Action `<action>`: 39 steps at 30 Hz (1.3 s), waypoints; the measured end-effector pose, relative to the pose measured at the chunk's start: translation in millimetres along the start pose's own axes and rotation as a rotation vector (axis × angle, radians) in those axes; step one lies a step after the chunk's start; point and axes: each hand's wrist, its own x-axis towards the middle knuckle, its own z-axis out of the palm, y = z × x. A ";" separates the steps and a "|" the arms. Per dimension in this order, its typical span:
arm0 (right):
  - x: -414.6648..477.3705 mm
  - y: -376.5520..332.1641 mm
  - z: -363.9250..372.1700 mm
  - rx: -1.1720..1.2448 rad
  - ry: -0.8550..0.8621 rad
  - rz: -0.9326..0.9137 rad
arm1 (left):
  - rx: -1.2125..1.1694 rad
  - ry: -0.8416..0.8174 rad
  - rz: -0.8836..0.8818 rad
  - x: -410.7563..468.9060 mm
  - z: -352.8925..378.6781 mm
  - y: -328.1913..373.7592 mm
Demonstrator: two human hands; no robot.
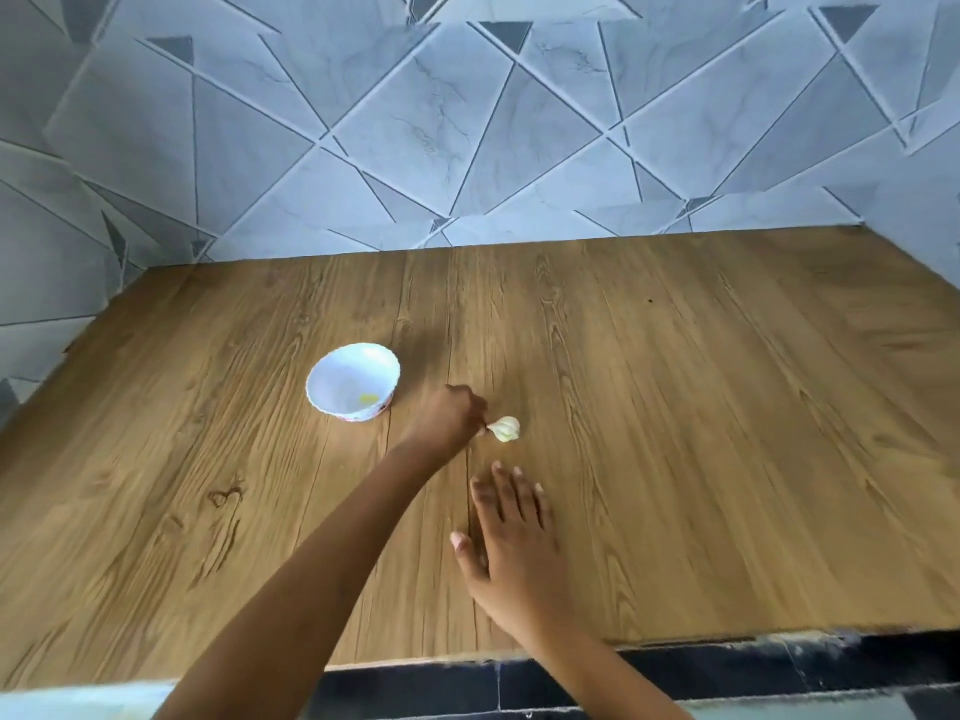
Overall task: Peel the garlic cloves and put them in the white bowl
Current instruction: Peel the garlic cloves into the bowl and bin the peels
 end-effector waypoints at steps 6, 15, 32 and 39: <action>0.8 3.1 -3.3 0.017 0.047 -0.006 | -0.451 0.217 -0.289 -48.8 -7.4 -7.0; 1.1 8.2 -0.1 0.032 0.011 -0.054 | -0.662 0.243 -0.549 -128.1 7.6 7.2; -2.7 4.4 4.1 -0.083 -0.011 -0.043 | -0.725 -0.190 -0.584 -121.1 -12.9 -13.1; -5.7 3.5 1.7 -0.098 -0.049 -0.024 | -0.535 -0.180 -0.513 -122.7 -3.7 -9.6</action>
